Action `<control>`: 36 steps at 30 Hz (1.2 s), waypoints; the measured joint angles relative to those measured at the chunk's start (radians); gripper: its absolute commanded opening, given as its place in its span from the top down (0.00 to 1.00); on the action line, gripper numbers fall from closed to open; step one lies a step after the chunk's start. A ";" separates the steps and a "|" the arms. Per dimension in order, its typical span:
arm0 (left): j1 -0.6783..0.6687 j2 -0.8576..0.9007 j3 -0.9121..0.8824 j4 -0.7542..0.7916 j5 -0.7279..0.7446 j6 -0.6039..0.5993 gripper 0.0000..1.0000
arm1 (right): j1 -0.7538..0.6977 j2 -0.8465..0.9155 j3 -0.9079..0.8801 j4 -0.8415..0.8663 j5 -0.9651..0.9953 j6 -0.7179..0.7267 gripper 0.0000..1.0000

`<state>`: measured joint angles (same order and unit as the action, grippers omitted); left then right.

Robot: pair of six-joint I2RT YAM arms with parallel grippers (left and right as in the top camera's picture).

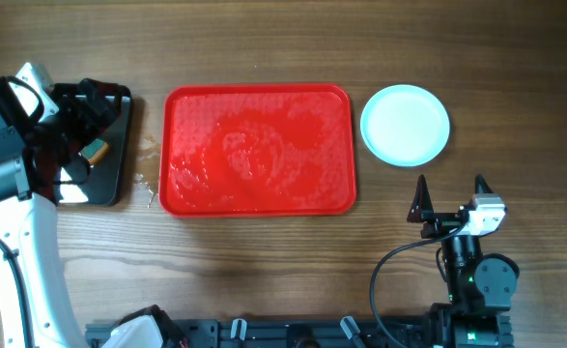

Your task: Clean dirty plates on tray and stack at the side

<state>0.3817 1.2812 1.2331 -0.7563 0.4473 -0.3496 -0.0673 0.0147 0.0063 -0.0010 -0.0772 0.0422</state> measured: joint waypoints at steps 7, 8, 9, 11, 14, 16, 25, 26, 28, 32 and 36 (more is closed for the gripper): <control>0.000 0.000 0.000 0.000 0.000 0.000 0.00 | 0.000 0.000 0.000 0.000 0.000 -0.003 0.00; 0.000 0.000 0.000 0.000 0.000 0.000 0.00 | 0.000 0.000 0.000 0.000 0.000 -0.003 0.00; 0.000 0.000 0.000 0.000 0.000 0.000 0.00 | 0.000 0.000 0.000 0.000 0.000 -0.003 0.00; 0.000 0.000 0.000 0.000 0.000 0.000 0.00 | 0.000 0.000 0.000 0.000 0.000 -0.003 0.00; 0.000 0.000 0.000 0.000 0.000 0.000 0.00 | 0.000 0.000 0.000 0.000 0.000 -0.003 0.00; 0.000 0.000 0.000 0.000 0.000 0.000 0.00 | 0.000 0.000 0.000 0.000 0.000 -0.003 0.00; 0.000 -0.002 0.000 -0.013 -0.038 0.000 0.00 | 0.000 0.000 0.000 0.000 0.000 -0.003 0.00; 0.000 -0.027 -0.008 -0.066 -0.053 0.000 0.00 | 0.000 0.000 0.000 0.000 0.000 -0.003 0.00; 0.000 -0.079 -0.057 -0.054 -0.059 0.000 0.00 | 0.000 0.000 0.000 0.001 0.000 -0.003 0.00; 0.000 -0.273 -0.327 0.042 -0.061 0.000 0.00 | 0.000 -0.001 0.000 0.001 0.000 -0.003 0.00; 0.000 -0.518 -0.591 0.069 -0.062 0.000 0.00 | 0.000 -0.002 0.000 0.001 0.000 -0.003 0.00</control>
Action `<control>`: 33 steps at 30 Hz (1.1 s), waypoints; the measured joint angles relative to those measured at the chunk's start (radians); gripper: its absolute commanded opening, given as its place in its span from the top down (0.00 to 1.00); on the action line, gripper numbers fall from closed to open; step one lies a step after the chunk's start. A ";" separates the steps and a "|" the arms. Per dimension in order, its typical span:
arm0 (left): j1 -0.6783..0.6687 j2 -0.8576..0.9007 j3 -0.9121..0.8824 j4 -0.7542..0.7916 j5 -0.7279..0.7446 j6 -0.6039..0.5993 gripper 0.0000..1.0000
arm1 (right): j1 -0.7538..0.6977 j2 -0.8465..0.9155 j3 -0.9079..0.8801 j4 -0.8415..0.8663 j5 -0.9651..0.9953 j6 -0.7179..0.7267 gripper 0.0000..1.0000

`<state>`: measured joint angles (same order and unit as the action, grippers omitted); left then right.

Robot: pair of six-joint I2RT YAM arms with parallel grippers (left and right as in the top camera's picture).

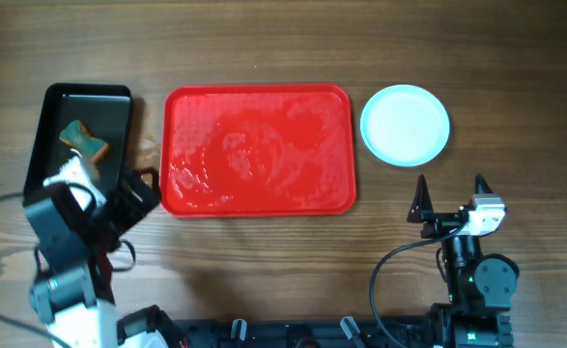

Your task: Clean dirty plates on tray and stack at the side

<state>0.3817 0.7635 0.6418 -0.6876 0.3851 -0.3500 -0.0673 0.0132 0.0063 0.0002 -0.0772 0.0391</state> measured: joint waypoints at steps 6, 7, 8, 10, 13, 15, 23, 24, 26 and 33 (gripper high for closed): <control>-0.153 -0.216 -0.103 0.082 -0.012 0.021 0.00 | 0.000 0.000 0.000 -0.001 0.000 0.000 0.00; -0.246 -0.257 -0.121 0.119 -0.017 0.058 0.00 | 0.000 0.000 0.000 -0.001 0.000 0.000 0.00; -0.301 -0.288 -0.129 0.129 -0.021 0.078 0.00 | 0.000 0.000 0.000 -0.001 0.000 0.000 0.00; -0.359 -0.320 -0.135 0.135 -0.039 0.100 0.00 | 0.000 0.000 0.000 -0.001 0.000 0.000 0.00; -0.390 -0.371 -0.139 0.136 -0.060 0.150 0.00 | 0.000 0.000 0.000 -0.001 0.000 0.000 0.00; -0.390 -0.423 -0.144 0.138 -0.066 0.188 0.00 | 0.000 0.000 0.000 -0.001 0.000 0.000 0.00; -0.397 -0.657 -0.362 0.314 -0.074 0.216 0.00 | 0.000 0.000 0.000 -0.001 0.000 0.000 0.00; -0.397 -0.683 -0.387 0.342 -0.082 0.216 0.00 | 0.000 0.000 0.000 -0.001 0.000 0.000 0.00; -0.397 -0.731 -0.434 0.406 -0.106 0.216 0.00 | 0.000 0.000 0.000 0.000 0.000 0.000 0.00; -0.380 -0.749 -0.523 0.564 -0.222 0.218 0.00 | 0.000 0.000 0.000 -0.001 0.000 0.000 0.00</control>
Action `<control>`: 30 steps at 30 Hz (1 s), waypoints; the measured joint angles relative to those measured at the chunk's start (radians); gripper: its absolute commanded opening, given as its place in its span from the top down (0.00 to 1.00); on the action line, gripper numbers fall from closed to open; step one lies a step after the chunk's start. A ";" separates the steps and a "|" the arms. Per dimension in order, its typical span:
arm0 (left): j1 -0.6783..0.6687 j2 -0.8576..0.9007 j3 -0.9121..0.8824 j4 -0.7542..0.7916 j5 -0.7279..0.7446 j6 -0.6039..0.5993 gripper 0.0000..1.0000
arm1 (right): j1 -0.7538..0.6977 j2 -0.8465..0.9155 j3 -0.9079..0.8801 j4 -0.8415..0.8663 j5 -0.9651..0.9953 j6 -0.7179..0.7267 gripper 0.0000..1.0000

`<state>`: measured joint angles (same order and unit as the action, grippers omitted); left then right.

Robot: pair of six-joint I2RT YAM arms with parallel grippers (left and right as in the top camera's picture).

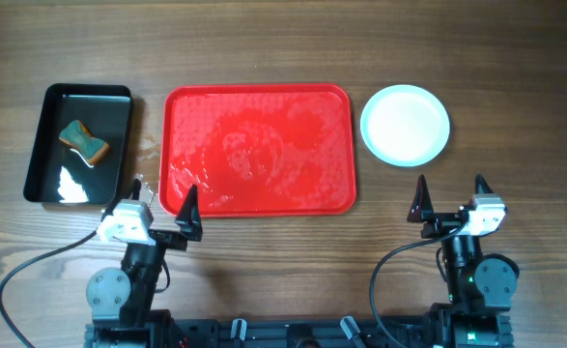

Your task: Clean dirty plates on tray and stack at the side

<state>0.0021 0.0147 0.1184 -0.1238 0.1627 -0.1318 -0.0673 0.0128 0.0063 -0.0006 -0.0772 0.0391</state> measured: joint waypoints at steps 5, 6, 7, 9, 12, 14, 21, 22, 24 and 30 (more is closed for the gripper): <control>0.043 -0.001 -0.097 0.113 -0.043 -0.002 0.00 | 0.000 0.000 0.000 0.000 0.000 0.000 0.00; 0.050 -0.001 -0.105 0.113 -0.047 -0.002 0.00 | 0.000 0.000 0.000 0.000 0.000 0.000 0.00; 0.058 -0.001 -0.107 0.113 -0.058 -0.002 0.00 | 0.000 0.000 0.000 0.000 0.000 0.000 0.00; 0.076 -0.001 -0.107 0.100 -0.099 -0.004 0.00 | 0.000 0.000 0.000 0.000 0.000 0.000 0.00; 0.080 -0.001 -0.108 0.053 -0.145 -0.004 0.00 | 0.000 0.000 0.000 0.000 0.000 0.000 0.00; 0.080 -0.001 -0.108 0.052 -0.154 -0.001 0.00 | 0.000 0.000 0.000 0.000 0.000 0.000 0.00; 0.080 -0.001 -0.108 0.051 -0.145 0.042 0.00 | 0.000 0.000 0.000 0.000 0.000 0.000 0.00; 0.079 -0.001 -0.108 0.052 -0.141 0.059 0.00 | 0.000 0.000 0.000 0.000 0.000 0.000 0.00; 0.079 -0.001 -0.108 0.052 -0.134 0.097 0.00 | 0.000 0.000 0.000 0.000 0.000 0.000 0.00; 0.076 -0.001 -0.108 0.052 -0.131 0.132 0.00 | 0.000 0.000 0.000 0.000 0.000 0.000 0.00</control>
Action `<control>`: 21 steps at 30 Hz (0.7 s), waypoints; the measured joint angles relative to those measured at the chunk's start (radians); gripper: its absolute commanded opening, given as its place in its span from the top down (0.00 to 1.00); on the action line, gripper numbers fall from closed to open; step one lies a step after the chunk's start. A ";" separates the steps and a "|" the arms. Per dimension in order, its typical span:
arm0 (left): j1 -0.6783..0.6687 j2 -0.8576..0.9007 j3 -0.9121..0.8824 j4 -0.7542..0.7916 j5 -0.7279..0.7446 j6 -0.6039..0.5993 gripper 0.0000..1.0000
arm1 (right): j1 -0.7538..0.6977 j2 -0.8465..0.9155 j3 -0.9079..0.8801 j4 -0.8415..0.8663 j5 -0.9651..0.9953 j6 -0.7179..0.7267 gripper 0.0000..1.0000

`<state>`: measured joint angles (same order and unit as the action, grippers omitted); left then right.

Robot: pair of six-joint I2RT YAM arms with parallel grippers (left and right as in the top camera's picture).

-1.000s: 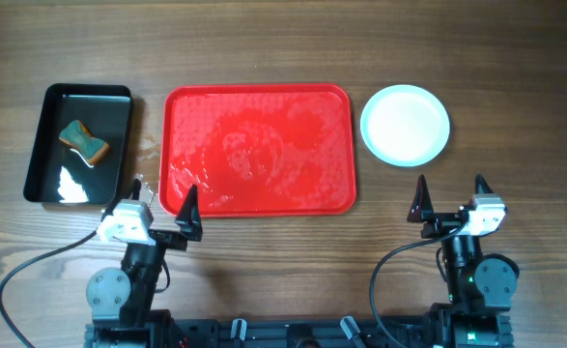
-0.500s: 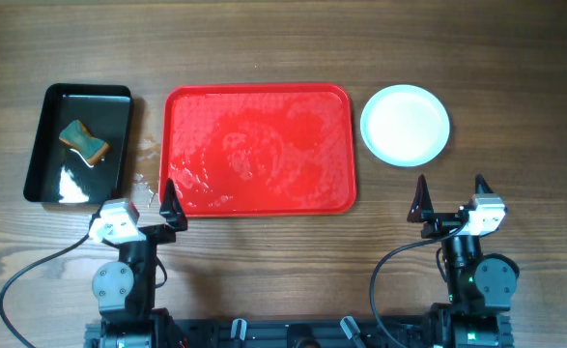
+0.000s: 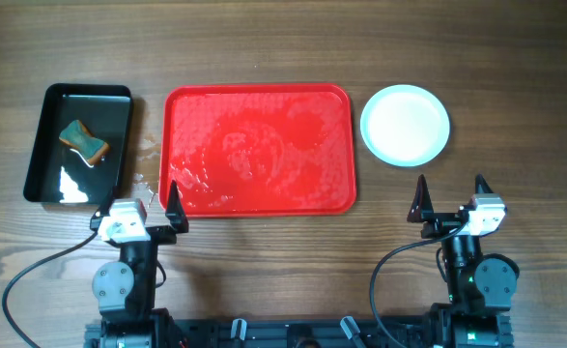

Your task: Clean dirty plates on tray and stack at the side

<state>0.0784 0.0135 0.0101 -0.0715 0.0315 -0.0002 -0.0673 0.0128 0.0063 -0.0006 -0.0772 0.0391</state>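
Observation:
The red tray [image 3: 258, 150] lies wet and bare in the middle of the table, with no plate on it. A white plate [image 3: 405, 125] rests on the wood to the tray's right. My left gripper [image 3: 141, 201] sits open near the front edge, by the tray's front left corner, holding nothing. My right gripper [image 3: 450, 198] stands open near the front right, below the plate, its fingers apart and empty.
A black basin [image 3: 78, 143] of water stands at the left with a teal and orange sponge [image 3: 83, 139] lying in it. Water drops spot the wood between the basin and the tray. Cables trail from both arm bases at the front edge.
My left gripper has shifted slightly to the left and settled at the front edge. The right arm, the tray, the plate and the sponge are as they were.
My left gripper was over the black basin at the sponge. Then it stood in front of the basin with the sponge left lying in the water. It then came back near the front edge, where it rests now. The right arm stayed put throughout.

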 measured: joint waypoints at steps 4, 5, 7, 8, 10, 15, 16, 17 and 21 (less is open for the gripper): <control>-0.013 0.000 0.000 0.000 0.000 0.003 0.00 | 0.000 0.000 0.000 0.000 0.000 0.000 0.00; -0.014 0.000 0.000 0.000 0.000 0.003 0.00 | 0.000 0.000 0.000 0.000 0.000 0.000 0.00; -0.014 0.000 0.000 0.000 0.000 0.003 0.00 | 0.000 0.000 0.000 0.000 0.000 0.000 0.00; -0.014 0.000 0.000 0.000 0.000 0.003 0.00 | 0.000 0.000 0.000 0.000 0.000 0.000 0.00; -0.014 0.000 0.000 0.000 0.000 0.003 0.00 | 0.000 0.000 0.000 0.000 0.000 0.000 0.00; -0.014 0.000 0.000 0.000 0.000 0.003 0.00 | 0.000 0.000 0.000 0.000 0.000 0.000 0.00; -0.014 0.000 0.000 0.000 0.000 0.003 0.00 | 0.000 0.000 0.000 0.000 0.000 0.000 0.00; -0.014 0.000 0.000 0.000 0.000 0.003 0.00 | 0.000 0.000 0.000 0.000 0.000 0.000 0.00; -0.014 0.000 0.000 0.000 0.000 0.003 0.00 | 0.000 0.000 0.000 0.000 0.000 0.000 0.00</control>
<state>0.0647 0.0135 0.0101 -0.0711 0.0315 0.0032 -0.0673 0.0128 0.0063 -0.0006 -0.0772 0.0391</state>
